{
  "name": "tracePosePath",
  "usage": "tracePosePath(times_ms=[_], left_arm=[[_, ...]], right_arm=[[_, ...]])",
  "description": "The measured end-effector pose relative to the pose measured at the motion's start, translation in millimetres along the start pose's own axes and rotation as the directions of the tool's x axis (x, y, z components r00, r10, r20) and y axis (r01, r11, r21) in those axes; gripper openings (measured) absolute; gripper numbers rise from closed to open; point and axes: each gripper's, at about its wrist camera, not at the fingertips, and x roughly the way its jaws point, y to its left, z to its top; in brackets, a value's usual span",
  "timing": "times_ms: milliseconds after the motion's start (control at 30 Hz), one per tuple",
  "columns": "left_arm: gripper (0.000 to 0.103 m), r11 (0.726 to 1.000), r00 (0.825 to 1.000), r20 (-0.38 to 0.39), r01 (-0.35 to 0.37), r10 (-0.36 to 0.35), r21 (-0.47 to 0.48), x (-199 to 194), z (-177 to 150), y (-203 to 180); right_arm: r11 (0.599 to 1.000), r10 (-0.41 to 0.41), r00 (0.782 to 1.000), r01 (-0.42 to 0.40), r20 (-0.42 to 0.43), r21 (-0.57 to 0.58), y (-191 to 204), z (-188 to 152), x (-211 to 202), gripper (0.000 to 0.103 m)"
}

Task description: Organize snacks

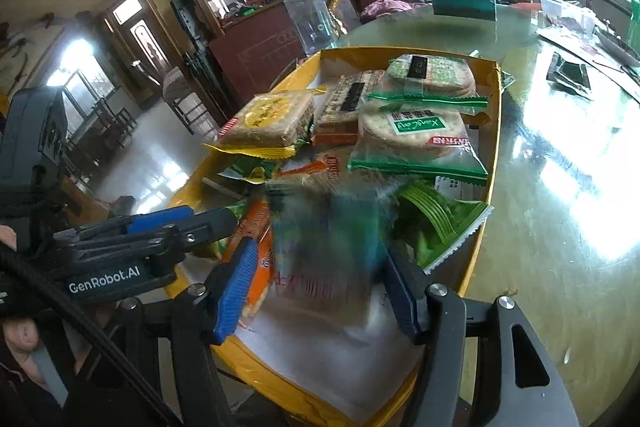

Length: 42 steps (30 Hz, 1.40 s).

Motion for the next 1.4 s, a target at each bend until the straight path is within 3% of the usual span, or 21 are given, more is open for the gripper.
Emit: tracePosePath(times_ms=[267, 500, 700, 867, 1400], left_arm=[[0.074, 1.000, 0.999, 0.051, -0.009, 0.008, 0.025, -9.4, -2.4, -11.5], [0.079, 0.994, 0.978, 0.197, -0.087, 0.074, 0.060, -23.1, -9.7, -29.7], [0.079, 0.993, 0.988, 0.152, -0.046, 0.030, 0.104, -27.6, -13.7, -39.4], [0.079, 0.971, 0.972, 0.205, -0.152, 0.114, 0.184, -33.9, -27.1, -53.5], [0.080, 0.977, 0.965, 0.224, -0.170, 0.138, 0.128, -49.4, -37.2, -29.1]], right_arm=[[0.999, 0.039, 0.998, -0.041, 0.056, 0.031, -7.0, -3.8, -16.6, 0.072], [0.995, 0.014, 0.989, -0.028, 0.146, 0.093, -20.2, -11.3, -44.0, 0.076], [0.987, -0.029, 0.984, 0.000, 0.174, 0.163, -29.7, -18.8, -57.2, 0.076], [0.981, -0.056, 0.984, 0.022, 0.170, 0.194, -26.8, -23.2, -60.8, 0.076], [0.986, -0.099, 0.982, 0.075, 0.161, 0.150, 6.7, -28.4, -64.6, 0.077]])
